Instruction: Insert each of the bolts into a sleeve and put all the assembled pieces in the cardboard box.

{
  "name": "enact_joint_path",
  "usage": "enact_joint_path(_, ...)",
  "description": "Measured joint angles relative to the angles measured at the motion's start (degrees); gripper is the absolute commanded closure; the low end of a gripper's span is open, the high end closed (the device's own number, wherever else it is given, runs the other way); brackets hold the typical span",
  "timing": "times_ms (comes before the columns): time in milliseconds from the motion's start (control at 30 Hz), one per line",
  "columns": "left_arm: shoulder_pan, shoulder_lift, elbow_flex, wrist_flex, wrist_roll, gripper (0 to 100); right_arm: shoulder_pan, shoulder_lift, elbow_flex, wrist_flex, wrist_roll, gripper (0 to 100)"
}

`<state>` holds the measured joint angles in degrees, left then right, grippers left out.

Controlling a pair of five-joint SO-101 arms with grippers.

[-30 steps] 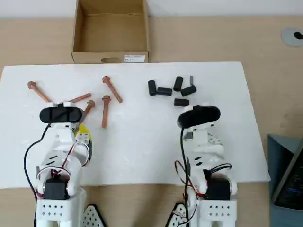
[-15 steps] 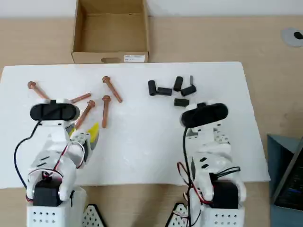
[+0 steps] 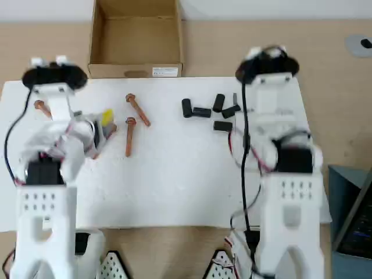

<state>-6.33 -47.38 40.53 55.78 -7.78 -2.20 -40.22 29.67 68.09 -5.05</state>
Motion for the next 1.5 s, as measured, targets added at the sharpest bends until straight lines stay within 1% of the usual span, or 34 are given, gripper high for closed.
enact_joint_path(100,-2.90,6.42,-4.13,1.58,0.00,77,0.00,7.82,-7.74,5.19,-0.09,98.8)
enact_joint_path(333,-5.54,16.35,-11.08,14.68,0.00,77,0.00,21.19,-20.75,18.64,-0.09,98.8)
enact_joint_path(467,-5.63,20.75,-11.78,21.45,-0.09,77,0.00,25.76,-24.70,22.59,-0.09,98.8)
enact_joint_path(567,-5.98,23.91,-11.87,22.77,-0.35,76,0.00,27.87,-25.05,23.47,0.26,98.8)
enact_joint_path(667,-7.30,25.49,-12.57,22.95,-0.79,76,0.00,29.19,-25.05,23.56,5.36,98.8)
enact_joint_path(767,-8.00,25.58,-12.75,22.42,-0.97,77,0.00,29.36,-25.05,23.56,13.89,98.8)
enact_joint_path(900,-10.81,25.76,-12.84,22.42,-0.97,77,0.00,30.15,-25.14,21.36,24.53,98.6)
enact_joint_path(1067,-12.66,26.20,-12.84,22.24,1.05,77,-0.09,35.78,-25.58,20.75,35.52,98.5)
enact_joint_path(1167,-12.75,26.20,-12.84,22.24,0.97,77,-0.09,39.30,-25.58,20.75,41.14,95.2)
enact_joint_path(1267,-12.75,26.20,-12.84,22.24,1.14,77,-0.26,42.37,-26.20,20.13,45.19,91.3)
enact_joint_path(1400,-12.75,26.20,-12.84,22.24,1.05,77,-2.11,45.36,-29.98,19.69,48.18,86.8)
enact_joint_path(1500,-12.75,26.20,-12.84,22.24,-0.62,77,-3.87,47.74,-33.14,19.69,49.67,84.3)
